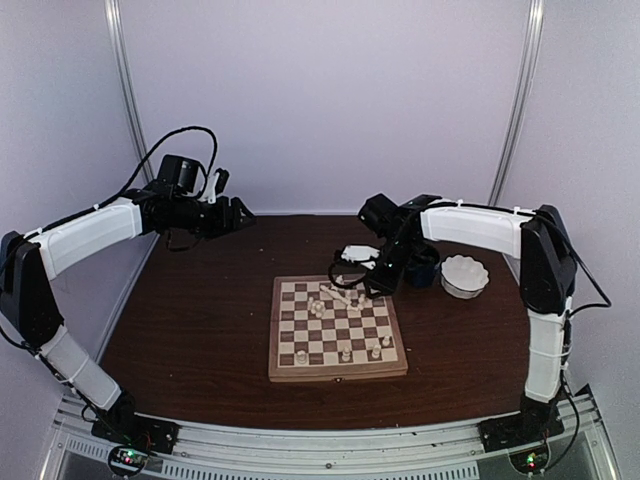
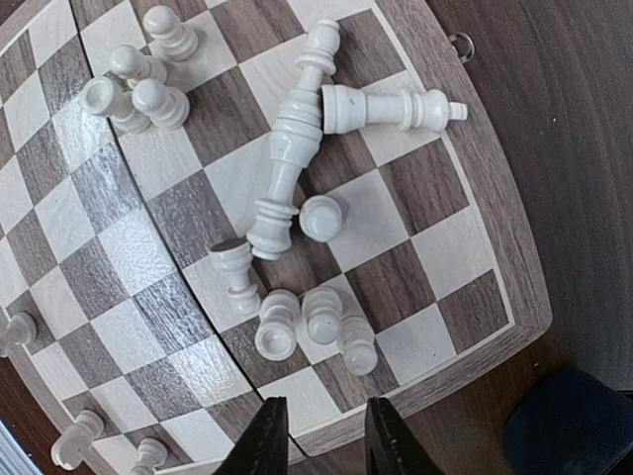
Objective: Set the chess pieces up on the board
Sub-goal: Pick up the knight from the chessboard.
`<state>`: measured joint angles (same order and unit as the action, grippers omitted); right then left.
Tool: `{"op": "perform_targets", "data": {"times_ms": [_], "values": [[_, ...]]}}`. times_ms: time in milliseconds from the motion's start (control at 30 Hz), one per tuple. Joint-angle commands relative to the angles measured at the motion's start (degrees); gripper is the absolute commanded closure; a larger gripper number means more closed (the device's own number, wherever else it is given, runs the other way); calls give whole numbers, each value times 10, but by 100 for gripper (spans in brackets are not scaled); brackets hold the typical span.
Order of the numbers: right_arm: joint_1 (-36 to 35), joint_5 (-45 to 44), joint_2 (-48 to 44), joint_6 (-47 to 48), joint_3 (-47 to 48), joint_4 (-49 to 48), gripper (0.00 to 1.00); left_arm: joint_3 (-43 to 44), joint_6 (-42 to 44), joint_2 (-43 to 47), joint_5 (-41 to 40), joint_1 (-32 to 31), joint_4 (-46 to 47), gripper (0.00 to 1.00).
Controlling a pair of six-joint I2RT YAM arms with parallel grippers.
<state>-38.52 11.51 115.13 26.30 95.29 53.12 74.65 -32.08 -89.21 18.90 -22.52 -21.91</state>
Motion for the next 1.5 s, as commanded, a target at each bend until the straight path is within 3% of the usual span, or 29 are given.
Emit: {"op": "perform_targets", "data": {"times_ms": [0, 600, 767, 1067, 1467], "values": [[9, -8, 23, -13, 22, -2, 70, 8, 0, 3, 4, 6, 26, 31], [28, 33, 74, -19, 67, 4, 73, 8, 1, 0, 5, 6, 26, 31], [29, 40, 77, -20, 74, 6, 83, 8, 0, -2, 7, 6, 26, 31], [31, 41, 66, -20, 65, 9, 93, 9, -2, -2, 10, 6, 26, 31], [31, 33, 14, -19, 23, 1, 93, 9, -6, -3, 15, 6, 26, 31]]}}
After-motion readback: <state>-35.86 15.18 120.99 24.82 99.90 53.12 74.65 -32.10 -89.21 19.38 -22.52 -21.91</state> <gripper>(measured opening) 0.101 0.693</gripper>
